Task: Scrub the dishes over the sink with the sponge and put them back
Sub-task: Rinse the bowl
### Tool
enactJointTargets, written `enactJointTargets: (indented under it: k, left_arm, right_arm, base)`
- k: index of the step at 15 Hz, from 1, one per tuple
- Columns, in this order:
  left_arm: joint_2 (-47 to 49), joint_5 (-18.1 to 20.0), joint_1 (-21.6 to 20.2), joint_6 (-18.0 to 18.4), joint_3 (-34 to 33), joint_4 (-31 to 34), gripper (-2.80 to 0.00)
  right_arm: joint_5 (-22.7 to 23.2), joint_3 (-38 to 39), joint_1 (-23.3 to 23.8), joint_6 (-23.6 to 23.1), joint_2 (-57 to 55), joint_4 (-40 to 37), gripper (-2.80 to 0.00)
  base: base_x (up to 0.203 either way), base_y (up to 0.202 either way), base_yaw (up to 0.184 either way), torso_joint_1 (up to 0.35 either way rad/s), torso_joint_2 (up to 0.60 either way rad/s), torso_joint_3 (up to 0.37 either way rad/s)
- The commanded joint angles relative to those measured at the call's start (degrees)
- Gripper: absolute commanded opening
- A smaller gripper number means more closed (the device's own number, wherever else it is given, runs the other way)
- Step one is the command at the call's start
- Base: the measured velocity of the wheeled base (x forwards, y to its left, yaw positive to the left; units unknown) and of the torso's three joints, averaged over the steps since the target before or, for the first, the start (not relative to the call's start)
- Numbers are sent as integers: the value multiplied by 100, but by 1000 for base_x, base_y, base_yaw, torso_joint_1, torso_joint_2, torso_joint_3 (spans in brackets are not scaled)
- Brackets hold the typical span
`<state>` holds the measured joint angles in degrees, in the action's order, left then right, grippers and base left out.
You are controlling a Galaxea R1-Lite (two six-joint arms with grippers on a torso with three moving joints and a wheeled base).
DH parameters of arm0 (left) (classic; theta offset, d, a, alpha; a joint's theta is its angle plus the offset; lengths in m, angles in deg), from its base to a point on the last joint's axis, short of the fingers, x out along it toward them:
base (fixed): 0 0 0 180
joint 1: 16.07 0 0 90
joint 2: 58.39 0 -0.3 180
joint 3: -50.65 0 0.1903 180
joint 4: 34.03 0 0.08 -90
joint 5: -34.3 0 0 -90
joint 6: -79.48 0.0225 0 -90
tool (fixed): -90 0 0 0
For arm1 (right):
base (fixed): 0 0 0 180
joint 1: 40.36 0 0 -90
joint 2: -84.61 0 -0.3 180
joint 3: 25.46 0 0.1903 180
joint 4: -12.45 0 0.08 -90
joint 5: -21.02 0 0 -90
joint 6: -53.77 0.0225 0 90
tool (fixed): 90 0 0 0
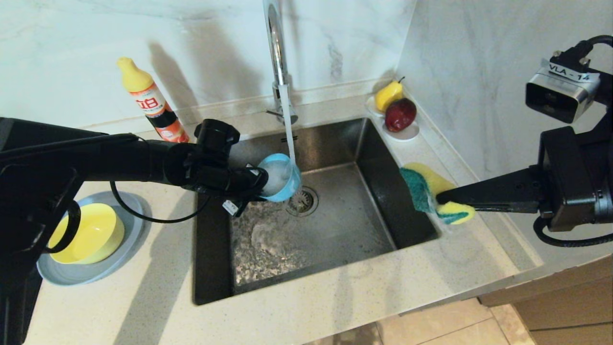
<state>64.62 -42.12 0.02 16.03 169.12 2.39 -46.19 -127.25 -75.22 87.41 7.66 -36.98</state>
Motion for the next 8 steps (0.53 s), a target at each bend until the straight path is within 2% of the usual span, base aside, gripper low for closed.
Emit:
enactJointTargets:
  k: [1, 8]
  left_arm:
    - [169, 32, 13, -36, 145, 12, -280]
    - [443, 39, 17, -331, 781, 13, -280]
  right_arm:
    - [15, 20, -3, 19, 31, -13, -280]
    - [15, 122, -3, 10, 40, -4, -280]
  base:
    - [0, 0, 0, 0, 0, 0]
    - [0, 0, 0, 0, 0, 0]
